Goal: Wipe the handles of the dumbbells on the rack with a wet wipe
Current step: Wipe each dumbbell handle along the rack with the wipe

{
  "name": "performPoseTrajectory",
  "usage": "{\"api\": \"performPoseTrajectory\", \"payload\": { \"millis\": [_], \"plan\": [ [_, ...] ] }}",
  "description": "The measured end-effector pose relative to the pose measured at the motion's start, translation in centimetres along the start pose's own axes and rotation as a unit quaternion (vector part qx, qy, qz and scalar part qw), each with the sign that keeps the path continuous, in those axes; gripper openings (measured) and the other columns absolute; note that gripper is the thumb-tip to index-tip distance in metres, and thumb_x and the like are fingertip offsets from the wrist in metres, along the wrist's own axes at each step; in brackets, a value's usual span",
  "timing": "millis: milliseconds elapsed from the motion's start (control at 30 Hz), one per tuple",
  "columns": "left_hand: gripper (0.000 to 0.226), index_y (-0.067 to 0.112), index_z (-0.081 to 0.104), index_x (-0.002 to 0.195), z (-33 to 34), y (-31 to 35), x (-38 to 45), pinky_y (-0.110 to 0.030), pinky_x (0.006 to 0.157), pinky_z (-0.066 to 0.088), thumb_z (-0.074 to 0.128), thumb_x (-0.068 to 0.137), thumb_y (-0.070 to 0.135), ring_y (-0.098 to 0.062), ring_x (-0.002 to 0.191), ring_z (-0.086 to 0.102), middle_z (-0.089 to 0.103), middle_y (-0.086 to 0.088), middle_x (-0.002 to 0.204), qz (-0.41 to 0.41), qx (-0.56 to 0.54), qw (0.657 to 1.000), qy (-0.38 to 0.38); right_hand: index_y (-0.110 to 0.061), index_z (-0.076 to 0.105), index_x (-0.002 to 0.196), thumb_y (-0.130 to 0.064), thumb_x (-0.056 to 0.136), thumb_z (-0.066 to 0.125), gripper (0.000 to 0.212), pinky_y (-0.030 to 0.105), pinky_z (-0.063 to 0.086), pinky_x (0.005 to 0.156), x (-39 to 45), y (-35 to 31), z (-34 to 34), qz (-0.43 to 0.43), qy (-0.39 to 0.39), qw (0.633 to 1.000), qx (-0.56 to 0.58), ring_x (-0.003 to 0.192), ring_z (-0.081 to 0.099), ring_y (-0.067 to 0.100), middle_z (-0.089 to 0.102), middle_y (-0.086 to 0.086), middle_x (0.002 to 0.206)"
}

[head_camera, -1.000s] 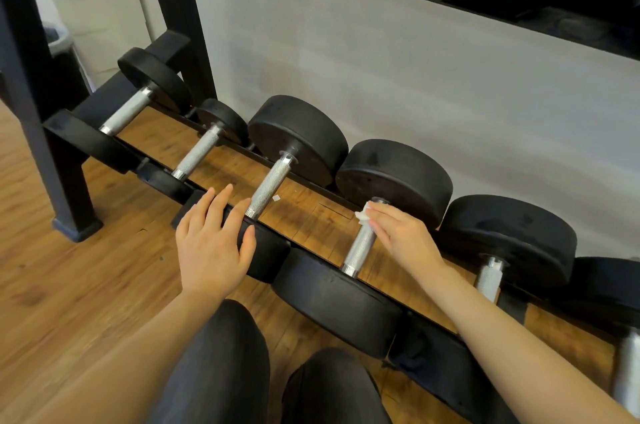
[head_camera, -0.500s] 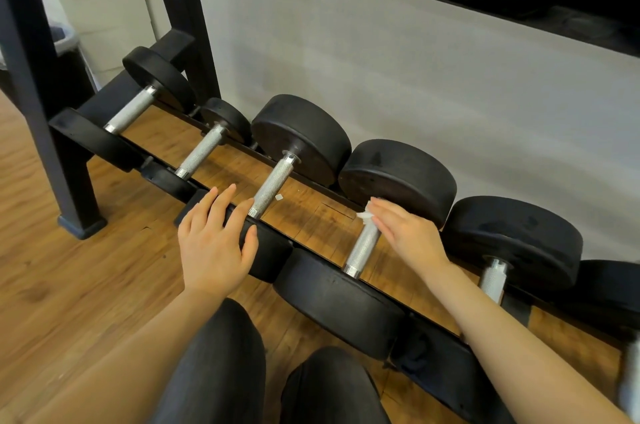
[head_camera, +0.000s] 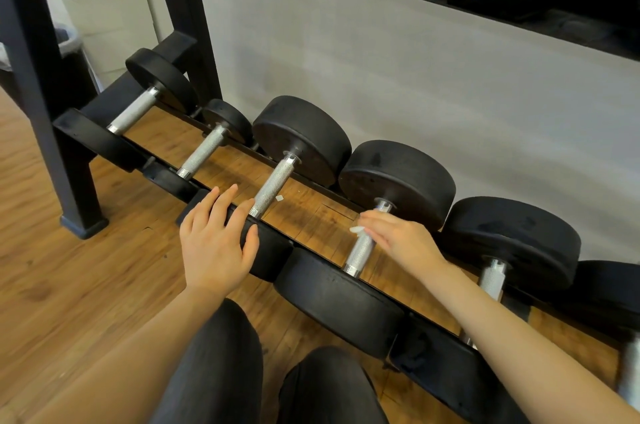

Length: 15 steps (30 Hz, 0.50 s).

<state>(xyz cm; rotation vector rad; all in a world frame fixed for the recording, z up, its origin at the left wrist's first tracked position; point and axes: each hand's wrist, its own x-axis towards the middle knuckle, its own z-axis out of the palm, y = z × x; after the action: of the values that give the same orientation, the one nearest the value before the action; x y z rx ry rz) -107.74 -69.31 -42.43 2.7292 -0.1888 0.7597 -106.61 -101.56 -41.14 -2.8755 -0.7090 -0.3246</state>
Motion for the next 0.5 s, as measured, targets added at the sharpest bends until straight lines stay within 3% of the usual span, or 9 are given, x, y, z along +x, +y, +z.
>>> {"api": "performPoseTrajectory", "payload": {
  "millis": [200, 367, 500],
  "plan": [
    [0.048, 0.014, 0.066, 0.123, -0.1, 0.1, 0.0, -0.053, 0.105, 0.032, 0.038, 0.094, 0.039, -0.035, 0.136, 0.041, 0.055, -0.012, 0.14, 0.002, -0.003, 1.0, 0.004, -0.013, 0.064, 0.126, -0.013, 0.092, 0.064, 0.034, 0.031, 0.054, 0.089, 0.0, 0.1, -0.1, 0.038, 0.055, 0.998, 0.021, 0.109, 0.065, 0.015, 0.063, 0.0, 0.129],
    [0.047, 0.014, 0.066, 0.123, -0.1, 0.1, 0.0, -0.054, 0.105, 0.033, 0.039, 0.093, 0.038, -0.035, 0.136, 0.042, 0.055, -0.013, 0.139, 0.006, -0.004, 1.0, 0.01, -0.012, 0.063, 0.126, -0.007, 0.083, 0.074, 0.045, 0.035, 0.061, 0.075, -0.3, 0.7, 0.2, 0.007, 0.043, 0.999, -0.016, 0.096, 0.071, 0.018, 0.063, 0.001, 0.129],
    [0.046, 0.014, 0.065, 0.124, 0.1, -0.1, 0.0, -0.055, 0.104, 0.034, 0.04, 0.093, 0.038, -0.035, 0.136, 0.042, 0.055, -0.012, 0.14, 0.007, -0.005, 1.0, 0.009, -0.01, 0.064, 0.126, -0.006, 0.083, 0.073, 0.043, 0.037, 0.059, 0.081, -0.1, 0.3, 0.1, 0.031, 0.07, 0.997, 0.005, 0.102, 0.069, 0.019, 0.064, 0.004, 0.127]
  ]
}}
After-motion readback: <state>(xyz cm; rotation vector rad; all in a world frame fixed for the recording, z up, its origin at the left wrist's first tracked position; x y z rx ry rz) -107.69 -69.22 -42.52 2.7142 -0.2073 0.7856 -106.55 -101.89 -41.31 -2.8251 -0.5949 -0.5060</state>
